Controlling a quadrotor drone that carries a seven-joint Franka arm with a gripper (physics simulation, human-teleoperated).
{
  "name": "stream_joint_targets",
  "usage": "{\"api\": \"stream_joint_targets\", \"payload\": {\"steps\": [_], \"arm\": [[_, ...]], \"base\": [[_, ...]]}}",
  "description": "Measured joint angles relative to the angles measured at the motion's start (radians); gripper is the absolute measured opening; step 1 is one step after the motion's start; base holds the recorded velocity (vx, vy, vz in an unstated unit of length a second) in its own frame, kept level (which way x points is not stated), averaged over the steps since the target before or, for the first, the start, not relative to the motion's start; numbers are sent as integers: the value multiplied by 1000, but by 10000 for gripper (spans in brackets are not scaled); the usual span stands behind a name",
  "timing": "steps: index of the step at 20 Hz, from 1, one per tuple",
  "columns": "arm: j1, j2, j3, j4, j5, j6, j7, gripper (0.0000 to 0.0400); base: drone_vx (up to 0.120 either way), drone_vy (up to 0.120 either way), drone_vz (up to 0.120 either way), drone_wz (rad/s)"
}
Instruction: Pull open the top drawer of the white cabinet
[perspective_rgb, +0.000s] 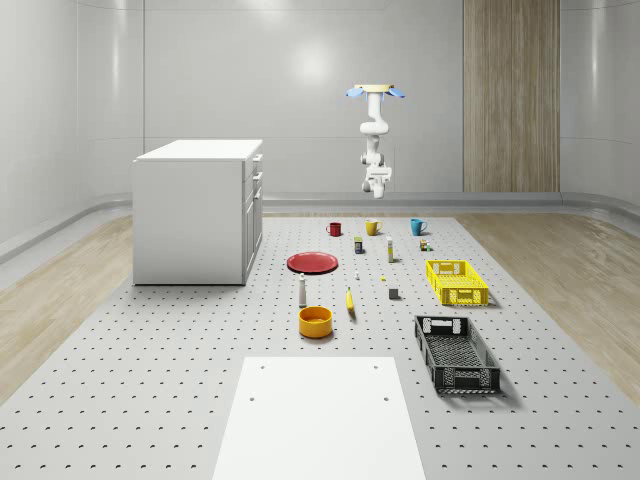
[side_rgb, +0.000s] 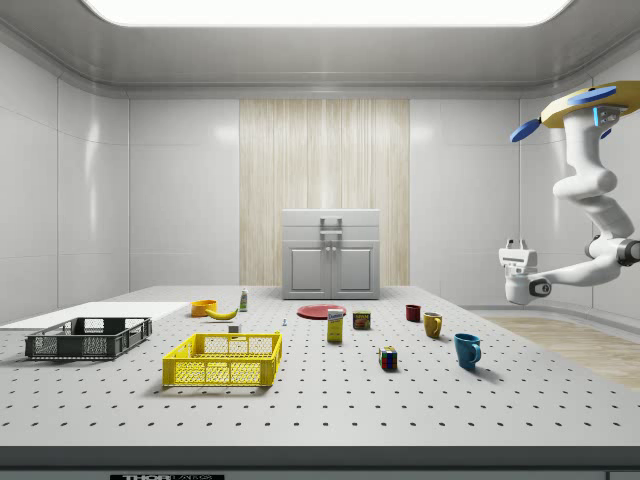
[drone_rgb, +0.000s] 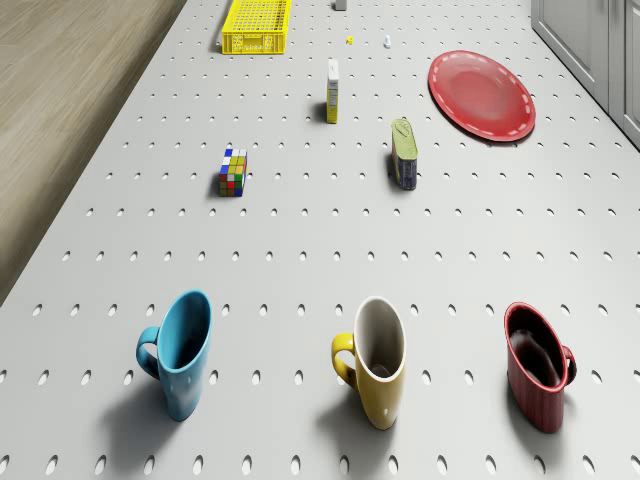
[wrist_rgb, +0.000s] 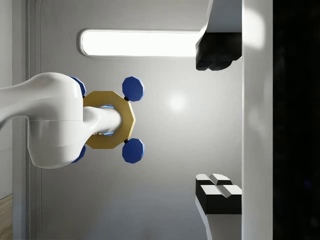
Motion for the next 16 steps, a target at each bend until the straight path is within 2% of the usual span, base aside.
{"api": "stream_joint_targets", "payload": {"steps": [13,14,16], "arm": [[-2,-6,3,-6,-3,9,0,305],[2,-6,-16,-6,30,9,-2,305],[33,-6,-165,-29,262,5,-38,309]], "base": [[0,0,0,0],[0,0,0,0],[20,-60,0,0]]}}
